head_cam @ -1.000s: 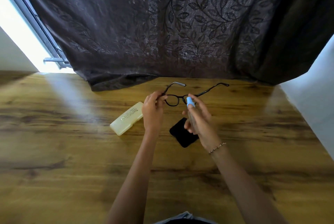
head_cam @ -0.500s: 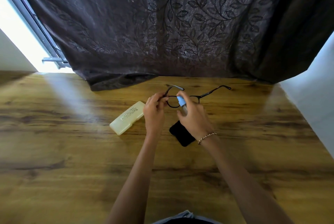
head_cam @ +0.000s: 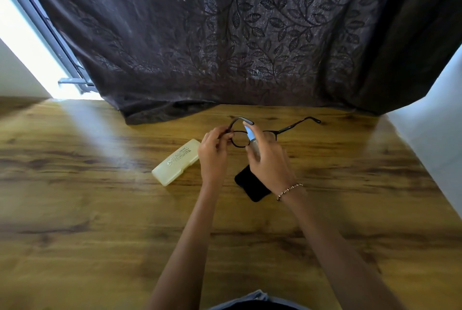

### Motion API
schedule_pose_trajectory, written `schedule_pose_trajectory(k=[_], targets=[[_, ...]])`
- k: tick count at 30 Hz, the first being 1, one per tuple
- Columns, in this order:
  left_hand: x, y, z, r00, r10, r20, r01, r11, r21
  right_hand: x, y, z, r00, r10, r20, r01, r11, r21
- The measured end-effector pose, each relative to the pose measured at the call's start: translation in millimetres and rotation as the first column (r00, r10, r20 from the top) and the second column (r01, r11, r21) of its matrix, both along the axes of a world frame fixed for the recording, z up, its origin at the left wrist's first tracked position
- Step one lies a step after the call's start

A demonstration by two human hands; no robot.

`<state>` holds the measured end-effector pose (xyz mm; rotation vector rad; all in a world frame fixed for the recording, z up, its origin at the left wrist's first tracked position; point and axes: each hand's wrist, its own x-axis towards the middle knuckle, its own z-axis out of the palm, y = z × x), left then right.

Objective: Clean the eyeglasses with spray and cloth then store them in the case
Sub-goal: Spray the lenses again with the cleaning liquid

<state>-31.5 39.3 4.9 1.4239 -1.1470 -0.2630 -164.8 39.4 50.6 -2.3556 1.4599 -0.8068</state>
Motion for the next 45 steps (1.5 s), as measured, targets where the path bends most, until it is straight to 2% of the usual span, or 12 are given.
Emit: schedule_pose_trajectory(k=[4,9,14,23,33,41,45], targets=[[0.1,-0.3,-3.0,1.000,-0.003,0.002,0.003,1.000,0.004,-2.8,0.9,-2.4,0.999,-0.018,0.045,0.015,0.999,0.052],[0.2,-0.8,-3.2,1.000,0.008,0.002,-0.008,1.000,-0.005,-0.8,2.7,0.7,0.994,-0.073,0.081,0.075,0.997,-0.016],[0.9,-0.6,-2.4,1.000,0.011,0.000,-0.011,1.000,-0.007,0.8,0.6,0.4,0.998,-0.064,0.004,0.064,0.998,-0.021],[1.2,0.7,-4.0,1.000,-0.001,-0.021,0.001,1.000,0.007,-7.7,1.3,-6.2,0.981,-0.190,0.047,0.190,0.982,0.004],[1.8,0.9,-6.0,0.999,-0.010,-0.035,0.010,1.000,0.005,-41.9,-4.2,-12.7,0.982,-0.187,0.032,0.184,0.980,0.080],[3.5,1.7,-6.1,1.000,-0.009,-0.023,0.010,1.000,0.011,-33.8,-2.3,-7.8,0.966,-0.221,0.131,0.221,0.975,0.019],[3.6,2.6,-5.1,1.000,0.006,-0.015,-0.006,1.000,0.006,-34.5,-7.7,-7.3,0.981,-0.183,0.058,0.184,0.983,-0.012]])
